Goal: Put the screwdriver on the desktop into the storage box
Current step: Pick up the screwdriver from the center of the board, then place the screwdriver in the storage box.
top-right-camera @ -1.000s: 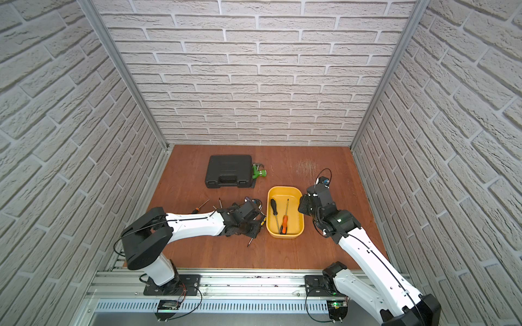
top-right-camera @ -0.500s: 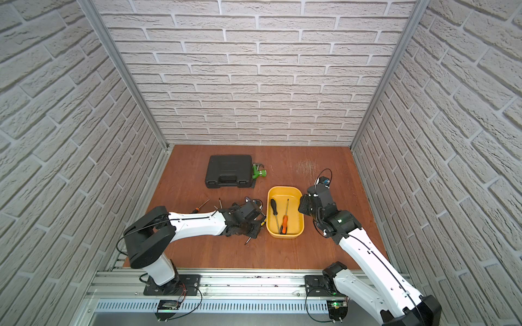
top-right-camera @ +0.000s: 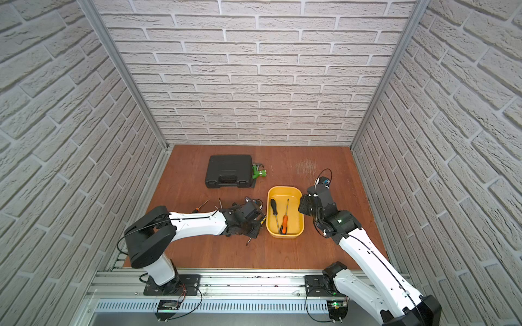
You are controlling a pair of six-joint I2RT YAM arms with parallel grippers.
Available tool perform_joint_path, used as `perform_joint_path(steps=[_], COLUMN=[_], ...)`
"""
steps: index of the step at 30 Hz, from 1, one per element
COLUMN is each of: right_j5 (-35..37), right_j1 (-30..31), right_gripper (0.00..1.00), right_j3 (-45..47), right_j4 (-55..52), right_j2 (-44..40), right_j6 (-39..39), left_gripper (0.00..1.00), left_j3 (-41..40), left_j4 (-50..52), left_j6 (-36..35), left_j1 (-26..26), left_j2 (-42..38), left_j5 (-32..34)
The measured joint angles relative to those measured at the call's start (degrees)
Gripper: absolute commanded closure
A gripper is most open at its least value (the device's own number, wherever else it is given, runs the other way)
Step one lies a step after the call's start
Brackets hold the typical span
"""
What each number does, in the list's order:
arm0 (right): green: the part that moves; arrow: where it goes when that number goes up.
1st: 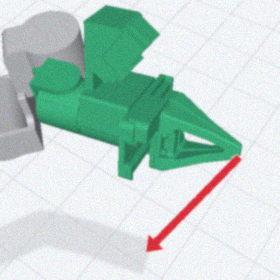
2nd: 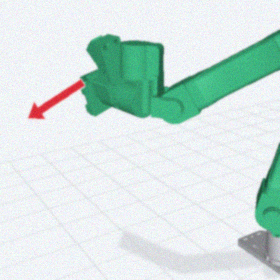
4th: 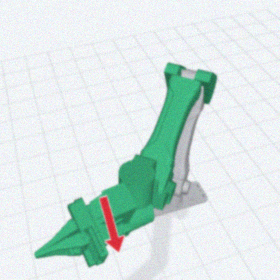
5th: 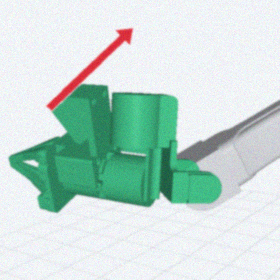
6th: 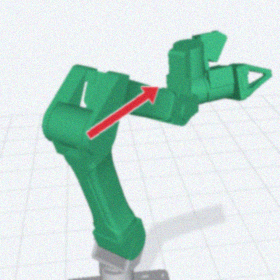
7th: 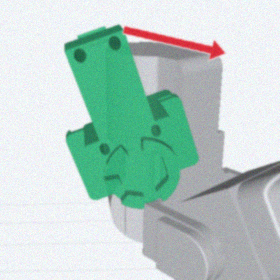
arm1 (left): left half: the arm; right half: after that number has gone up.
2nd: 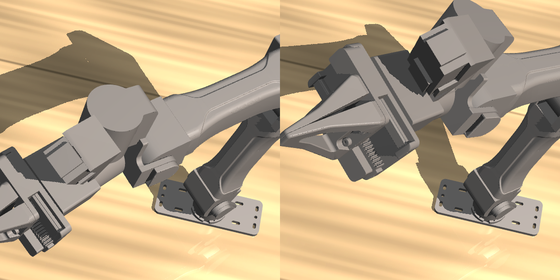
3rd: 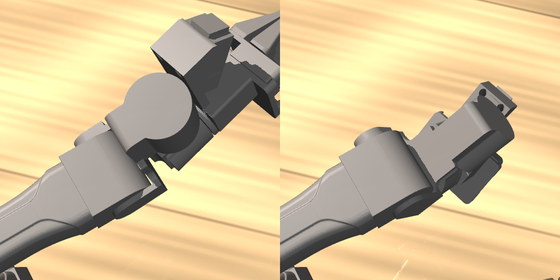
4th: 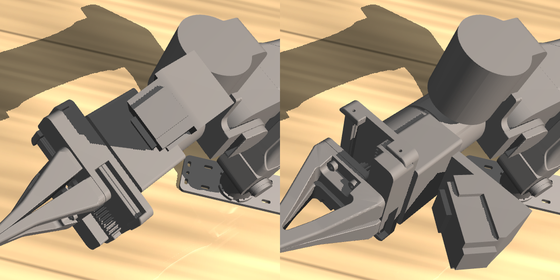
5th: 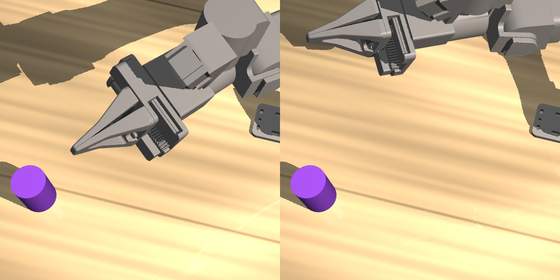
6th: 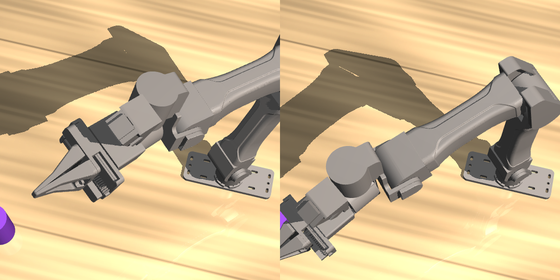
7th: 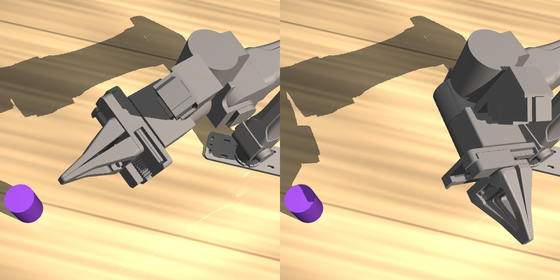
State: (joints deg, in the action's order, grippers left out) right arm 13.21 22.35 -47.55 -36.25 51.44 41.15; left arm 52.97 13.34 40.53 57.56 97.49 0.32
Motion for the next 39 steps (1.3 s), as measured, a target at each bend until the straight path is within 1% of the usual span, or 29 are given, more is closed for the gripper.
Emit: perform_joint_path(steps=[2, 3, 8, 17, 24, 28, 31, 36, 39], right_j5=[0.0, 0.0, 0.0, 0.0, 0.2, 0.4, 0.5, 0.6, 0.7], right_j1=[0.0, 0.0, 0.0, 0.0, 0.0, 0.0, 0.0, 0.0, 0.0], right_gripper=[0.53, 0.53, 0.53, 0.53, 0.53, 0.53, 0.53, 0.53, 0.53], right_j3=[0.0, 0.0, 0.0, 0.0, 0.0, 0.0, 0.0, 0.0, 0.0], right_j4=[0.0, 0.0, 0.0, 0.1, 0.0, 0.0, 0.0, 0.0, -0.1], right_j2=[0.0, 0.0, 0.6, 1.0, 1.1, 1.0, 0.8, -0.4, -1.0], right_j6=[0.0, 0.0, 0.0, 0.0, 0.0, 0.0, 0.1, 0.4, 0.7], left_gripper=[1.00, 1.00, 1.00, 1.00, 1.00, 1.00, 1.00, 1.00, 1.00], left_j3=[0.0, 0.0, 0.0, 0.0, 0.0, 0.1, 1.6, 7.0, 8.5], left_j4=[0.3, 0.4, 2.0, 3.8, 2.5, -0.1, -1.9, -6.8, -11.3], left_j6=[0.0, 0.0, 0.0, 1.4, 4.4, 6.0, 7.3, 9.8, 12.3], left_j1=[0.0, 0.0, 0.0, -0.5, -4.0, -6.4, -7.5, -7.7, -7.7], left_j2=[-0.3, -0.6, -4.0, -15.2, -22.1, -22.1, -20.7, -15.3, -12.0], left_j5=[0.3, 0.5, 2.4, 6.0, 6.6, 4.9, 3.2, -0.5, -2.9])
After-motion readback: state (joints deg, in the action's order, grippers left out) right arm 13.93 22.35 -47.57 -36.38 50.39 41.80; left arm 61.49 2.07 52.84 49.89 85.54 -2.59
